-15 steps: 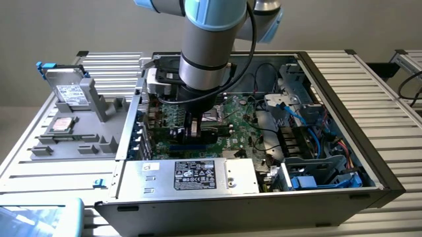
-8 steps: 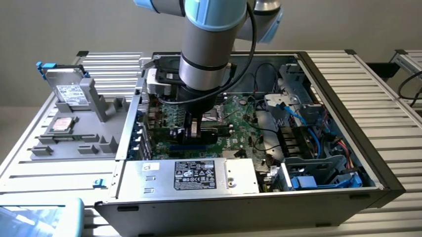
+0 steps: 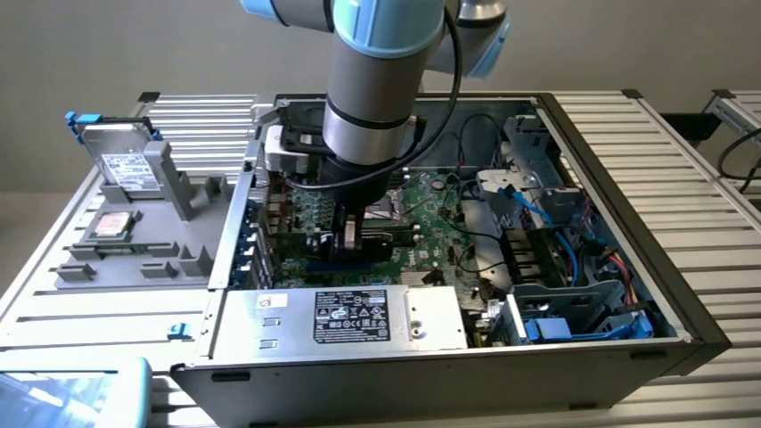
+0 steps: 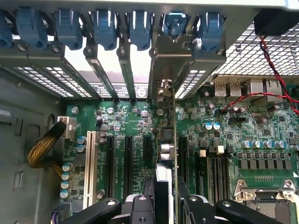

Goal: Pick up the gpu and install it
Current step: 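Insert the gpu into the slot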

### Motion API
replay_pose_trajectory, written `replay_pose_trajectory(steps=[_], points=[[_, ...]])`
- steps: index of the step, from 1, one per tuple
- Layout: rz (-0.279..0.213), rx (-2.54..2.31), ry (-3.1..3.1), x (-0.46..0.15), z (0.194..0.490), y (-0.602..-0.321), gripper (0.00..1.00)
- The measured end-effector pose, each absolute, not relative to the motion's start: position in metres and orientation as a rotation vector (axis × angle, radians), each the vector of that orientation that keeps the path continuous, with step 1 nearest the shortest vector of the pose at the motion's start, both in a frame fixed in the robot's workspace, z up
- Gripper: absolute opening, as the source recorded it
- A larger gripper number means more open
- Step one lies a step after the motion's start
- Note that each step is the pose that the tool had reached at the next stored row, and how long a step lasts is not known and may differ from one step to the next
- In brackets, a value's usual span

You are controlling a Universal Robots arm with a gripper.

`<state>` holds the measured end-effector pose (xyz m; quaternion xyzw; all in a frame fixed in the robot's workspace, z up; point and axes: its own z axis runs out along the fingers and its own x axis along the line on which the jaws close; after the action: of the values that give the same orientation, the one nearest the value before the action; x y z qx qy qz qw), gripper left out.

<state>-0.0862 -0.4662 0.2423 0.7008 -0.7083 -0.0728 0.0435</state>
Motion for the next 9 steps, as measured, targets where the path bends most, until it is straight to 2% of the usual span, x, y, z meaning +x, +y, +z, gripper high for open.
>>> replay_pose_trajectory(steps=[9], points=[[-0.222, 2.143, -2.165, -0.0862, 0.2422, -0.4650, 0.29]])
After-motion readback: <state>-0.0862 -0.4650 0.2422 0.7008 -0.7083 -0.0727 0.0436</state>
